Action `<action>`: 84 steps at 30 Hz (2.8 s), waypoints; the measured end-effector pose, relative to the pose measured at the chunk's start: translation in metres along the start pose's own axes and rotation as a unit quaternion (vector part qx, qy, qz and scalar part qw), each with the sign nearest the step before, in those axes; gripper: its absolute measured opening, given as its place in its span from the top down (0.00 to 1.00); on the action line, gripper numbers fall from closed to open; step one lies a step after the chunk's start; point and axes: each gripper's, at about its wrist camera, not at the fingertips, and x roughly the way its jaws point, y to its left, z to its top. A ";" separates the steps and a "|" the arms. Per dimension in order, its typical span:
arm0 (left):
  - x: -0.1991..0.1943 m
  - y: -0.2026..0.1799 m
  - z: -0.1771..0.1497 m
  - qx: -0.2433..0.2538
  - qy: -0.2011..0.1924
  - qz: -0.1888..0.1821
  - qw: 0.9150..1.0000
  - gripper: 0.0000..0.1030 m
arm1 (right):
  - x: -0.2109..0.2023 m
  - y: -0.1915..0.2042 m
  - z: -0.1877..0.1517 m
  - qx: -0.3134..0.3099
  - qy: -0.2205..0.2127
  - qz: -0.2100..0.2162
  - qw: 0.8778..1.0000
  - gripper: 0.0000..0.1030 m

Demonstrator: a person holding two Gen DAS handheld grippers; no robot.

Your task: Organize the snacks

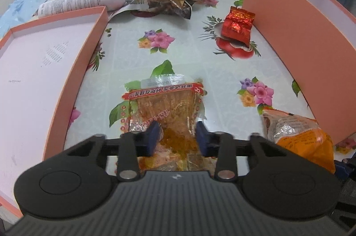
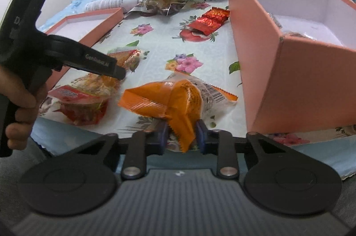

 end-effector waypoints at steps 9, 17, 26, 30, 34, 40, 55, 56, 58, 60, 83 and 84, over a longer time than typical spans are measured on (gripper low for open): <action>-0.026 0.003 0.007 -0.022 -0.027 -0.011 0.999 0.84 | -0.012 0.003 0.006 -0.012 -0.019 0.001 1.000 0.84; -0.073 0.004 0.010 -0.063 -0.059 -0.017 0.996 0.85 | -0.028 0.007 0.012 -0.020 -0.038 0.005 0.999 0.90; -0.125 0.011 0.007 -0.111 -0.082 -0.036 0.990 0.86 | -0.062 0.011 0.026 -0.015 -0.070 0.015 0.997 0.92; -0.144 0.006 0.003 -0.114 -0.089 -0.042 0.989 0.86 | -0.073 0.013 0.032 -0.016 -0.083 0.018 0.996 0.97; -0.153 -0.002 -0.001 -0.114 -0.090 -0.051 0.988 0.86 | -0.076 0.011 0.036 -0.019 -0.091 0.012 0.996 0.97; -0.145 -0.008 -0.008 -0.112 -0.076 -0.053 0.989 0.86 | -0.071 0.005 0.035 -0.010 -0.087 0.012 0.996 0.97; -0.115 0.006 -0.016 -0.127 -0.051 -0.041 0.990 0.86 | -0.028 0.013 0.023 -0.020 -0.086 -0.026 0.996 0.45; -0.114 0.008 -0.016 -0.129 -0.051 -0.038 0.990 0.86 | -0.023 0.015 0.026 -0.021 -0.082 -0.030 0.996 0.45; -0.113 0.012 -0.016 -0.133 -0.052 -0.033 0.989 0.86 | -0.014 0.021 0.029 -0.028 -0.074 -0.041 0.996 0.45; -0.113 0.017 -0.016 -0.136 -0.053 -0.029 0.989 0.89 | -0.006 0.026 0.034 -0.036 -0.069 -0.059 0.995 0.45; -0.093 0.048 -0.025 -0.149 -0.016 -0.022 0.989 0.73 | 0.056 0.037 0.034 -0.088 -0.015 -0.085 0.992 0.74; -0.093 0.049 -0.026 -0.151 -0.016 -0.020 0.988 0.66 | 0.055 0.037 0.033 -0.089 -0.016 -0.076 0.993 0.74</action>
